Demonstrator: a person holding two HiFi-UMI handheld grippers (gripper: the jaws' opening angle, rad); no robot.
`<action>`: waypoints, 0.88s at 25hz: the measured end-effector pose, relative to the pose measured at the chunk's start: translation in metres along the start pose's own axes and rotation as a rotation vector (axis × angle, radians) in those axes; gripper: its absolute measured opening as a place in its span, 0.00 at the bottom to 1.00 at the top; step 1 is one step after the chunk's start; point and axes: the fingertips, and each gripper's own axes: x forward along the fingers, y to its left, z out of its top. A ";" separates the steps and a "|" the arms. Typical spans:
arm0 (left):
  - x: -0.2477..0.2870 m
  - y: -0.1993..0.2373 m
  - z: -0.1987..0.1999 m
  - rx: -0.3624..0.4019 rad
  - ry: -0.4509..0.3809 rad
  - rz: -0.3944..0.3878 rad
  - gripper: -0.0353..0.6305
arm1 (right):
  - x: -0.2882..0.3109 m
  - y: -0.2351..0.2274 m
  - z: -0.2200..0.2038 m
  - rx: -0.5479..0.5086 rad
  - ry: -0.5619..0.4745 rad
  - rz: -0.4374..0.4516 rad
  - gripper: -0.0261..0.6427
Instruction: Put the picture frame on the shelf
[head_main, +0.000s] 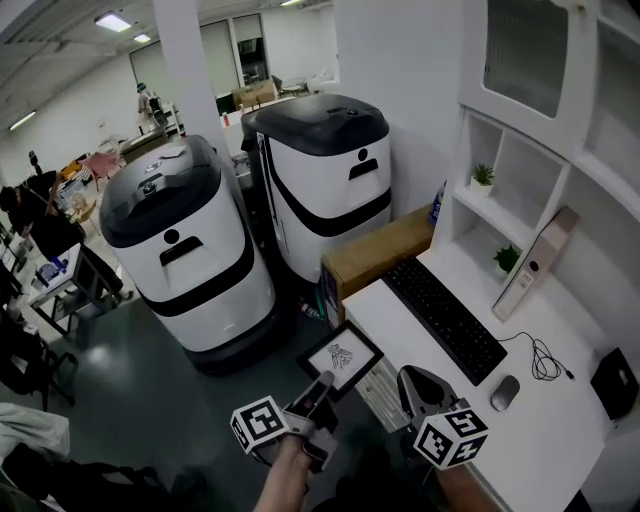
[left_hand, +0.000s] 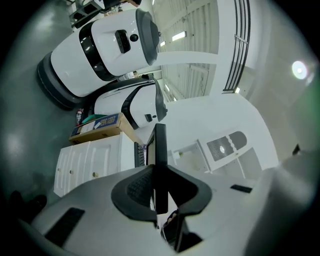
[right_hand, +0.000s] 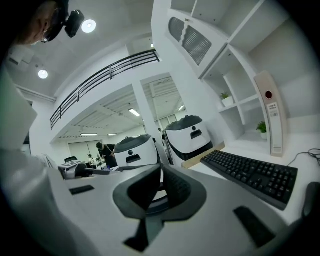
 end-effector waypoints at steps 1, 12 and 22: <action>0.009 -0.003 0.000 0.005 0.011 -0.006 0.15 | 0.000 -0.008 0.005 0.001 -0.007 -0.012 0.04; 0.126 -0.045 -0.021 -0.005 0.143 -0.110 0.15 | -0.011 -0.095 0.051 0.008 -0.082 -0.153 0.04; 0.206 -0.073 -0.059 -0.032 0.219 -0.139 0.15 | -0.038 -0.159 0.084 0.016 -0.152 -0.257 0.04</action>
